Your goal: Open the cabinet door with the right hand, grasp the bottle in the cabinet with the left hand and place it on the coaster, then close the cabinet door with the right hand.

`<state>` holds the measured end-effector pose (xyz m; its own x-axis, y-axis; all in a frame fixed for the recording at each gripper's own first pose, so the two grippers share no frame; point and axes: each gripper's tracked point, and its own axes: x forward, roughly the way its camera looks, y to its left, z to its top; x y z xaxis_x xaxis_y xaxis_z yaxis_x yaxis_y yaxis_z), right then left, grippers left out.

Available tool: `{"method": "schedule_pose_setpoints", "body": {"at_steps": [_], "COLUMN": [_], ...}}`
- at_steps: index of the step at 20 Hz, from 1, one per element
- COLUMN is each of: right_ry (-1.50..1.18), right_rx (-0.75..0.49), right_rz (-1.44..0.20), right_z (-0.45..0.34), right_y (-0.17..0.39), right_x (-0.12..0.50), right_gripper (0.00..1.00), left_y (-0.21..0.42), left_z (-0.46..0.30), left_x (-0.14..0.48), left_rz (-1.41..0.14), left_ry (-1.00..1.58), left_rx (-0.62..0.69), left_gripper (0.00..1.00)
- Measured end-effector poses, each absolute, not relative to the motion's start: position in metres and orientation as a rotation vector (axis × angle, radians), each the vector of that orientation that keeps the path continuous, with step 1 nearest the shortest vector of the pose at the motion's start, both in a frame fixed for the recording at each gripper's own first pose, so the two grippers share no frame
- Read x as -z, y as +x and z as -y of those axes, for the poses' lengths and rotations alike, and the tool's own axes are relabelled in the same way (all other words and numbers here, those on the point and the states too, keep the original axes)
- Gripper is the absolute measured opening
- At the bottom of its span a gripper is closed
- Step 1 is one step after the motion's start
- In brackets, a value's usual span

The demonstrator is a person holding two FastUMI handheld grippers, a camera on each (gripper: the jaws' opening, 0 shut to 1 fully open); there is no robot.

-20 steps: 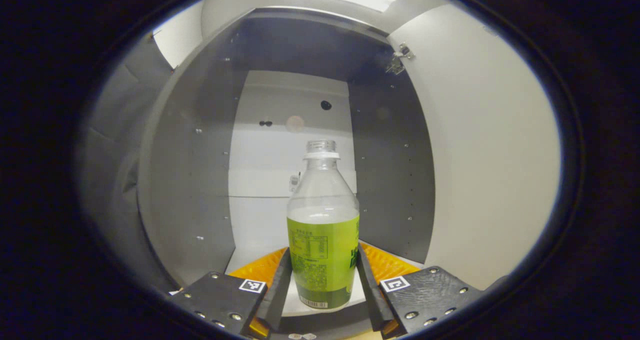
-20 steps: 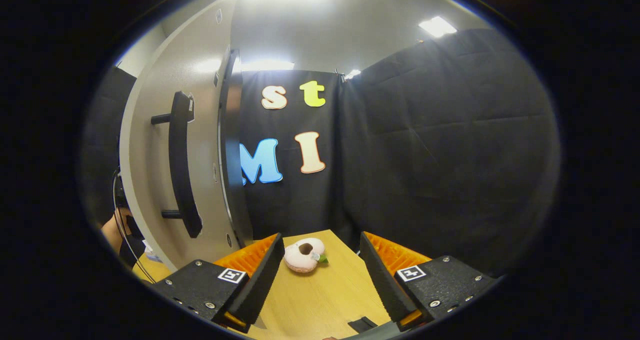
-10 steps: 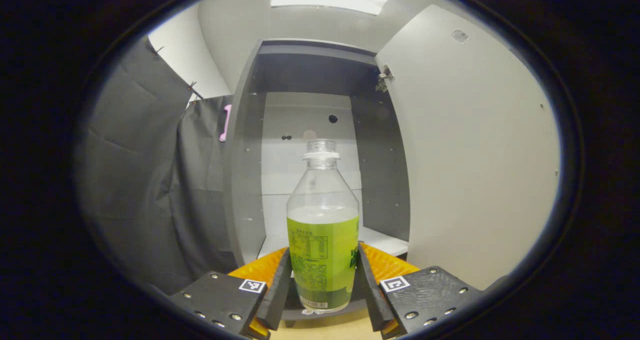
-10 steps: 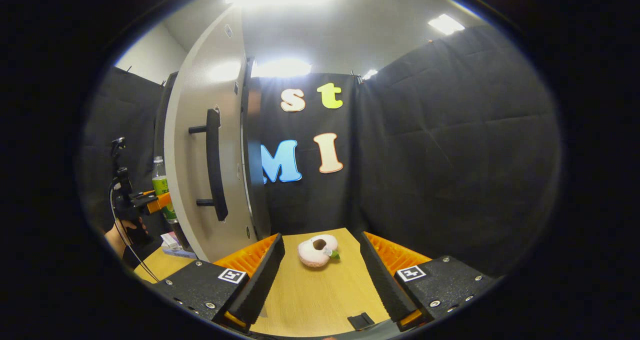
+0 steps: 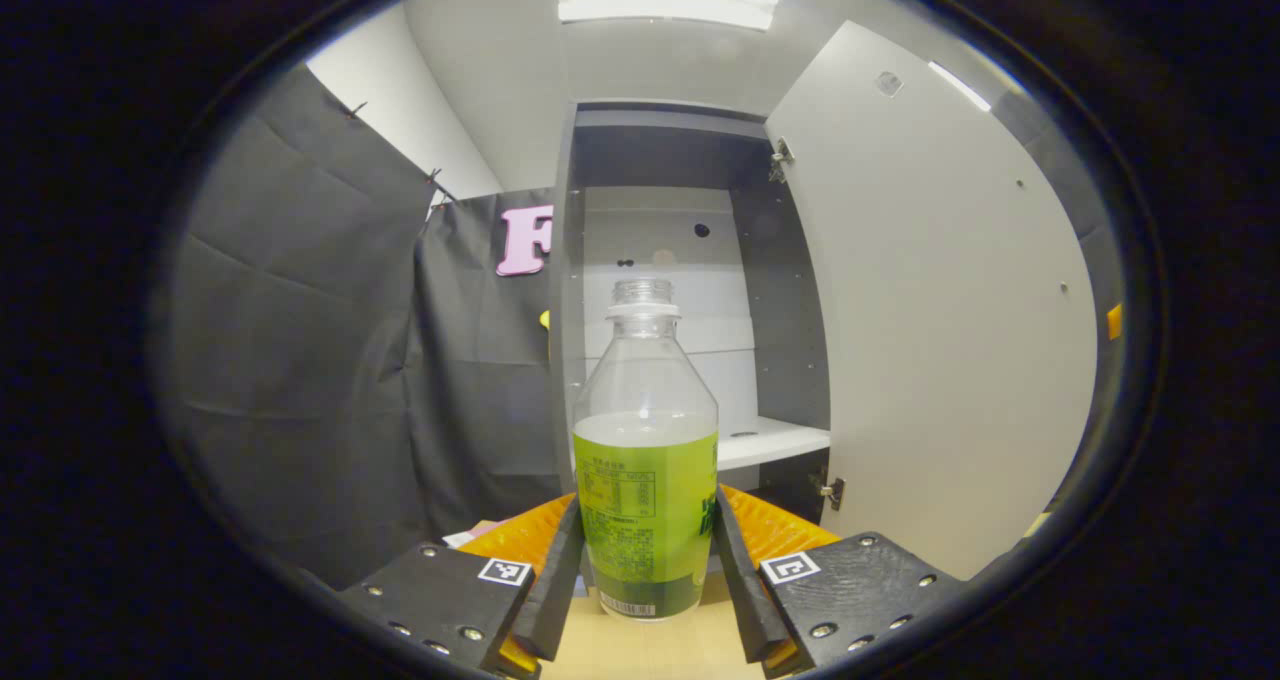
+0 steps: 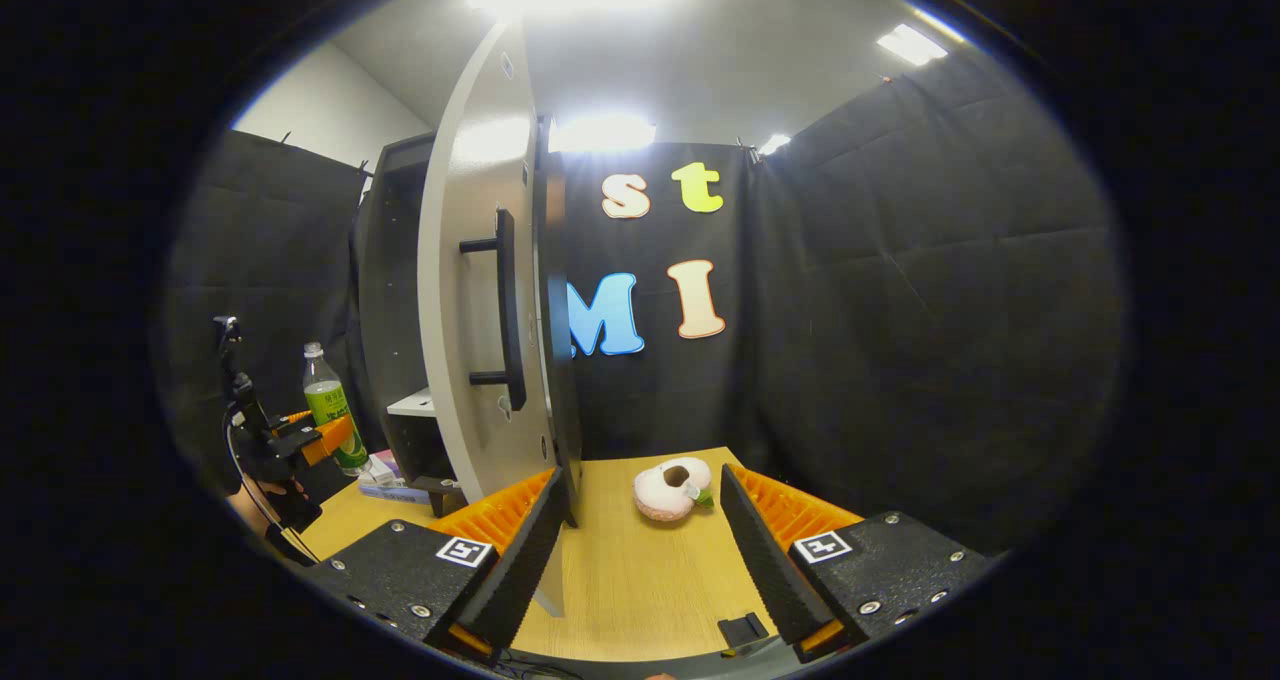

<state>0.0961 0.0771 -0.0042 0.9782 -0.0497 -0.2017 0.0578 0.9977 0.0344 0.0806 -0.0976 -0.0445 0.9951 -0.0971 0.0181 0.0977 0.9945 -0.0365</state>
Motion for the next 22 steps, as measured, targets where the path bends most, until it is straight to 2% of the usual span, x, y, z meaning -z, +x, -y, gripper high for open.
{"method": "schedule_pose_setpoints", "body": {"at_steps": [2, 3, 4, 6, 7, 8, 12, 13, 14, 21, 22], "right_ry": [0.042, 0.041, 0.038, 0.033, 0.033, 0.032, 0.016, 0.015, 0.015, 0.000, -0.002], "right_rx": [0.038, 0.031, 0.025, 0.015, 0.011, 0.006, -0.007, -0.011, -0.015, -0.033, -0.036], "right_rz": [-0.214, -0.219, -0.224, -0.233, -0.235, -0.240, -0.266, -0.272, -0.279, -0.320, -0.326], "right_z": [-0.084, -0.086, -0.089, -0.092, -0.093, -0.095, -0.099, -0.100, -0.102, -0.103, -0.103], "right_y": [0.090, 0.087, 0.087, 0.083, 0.082, 0.081, 0.080, 0.080, 0.080, 0.085, 0.086], "right_x": [0.007, 0.009, 0.010, 0.012, 0.013, 0.014, 0.021, 0.023, 0.024, 0.034, 0.035], "right_gripper": [0.94, 0.94, 0.94, 0.94, 0.94, 0.94, 0.94, 0.94, 0.94, 0.94, 0.94], "left_y": [0.065, 0.059, 0.052, 0.035, 0.026, 0.017, -0.017, -0.025, -0.030, -0.051, -0.053], "left_z": [0.089, 0.085, 0.079, 0.074, 0.071, 0.069, 0.071, 0.073, 0.073, 0.078, 0.079], "left_x": [0.055, 0.061, 0.067, 0.086, 0.096, 0.108, 0.146, 0.154, 0.165, 0.237, 0.246], "left_rz": [0.003, -0.002, -0.007, -0.021, -0.030, -0.042, -0.074, -0.072, -0.084, -0.198, -0.212], "left_ry": [-0.050, -0.056, -0.063, -0.084, -0.089, -0.089, -0.089, -0.092, -0.096, -0.096, -0.093], "left_rx": [0.082, 0.073, 0.059, 0.046, 0.041, 0.036, 0.040, 0.045, 0.045, 0.021, 0.019], "left_gripper": [0.68, 0.72, 0.68, 0.68, 0.72, 0.68, 0.68, 0.63, 0.68, 0.68, 0.72]}}
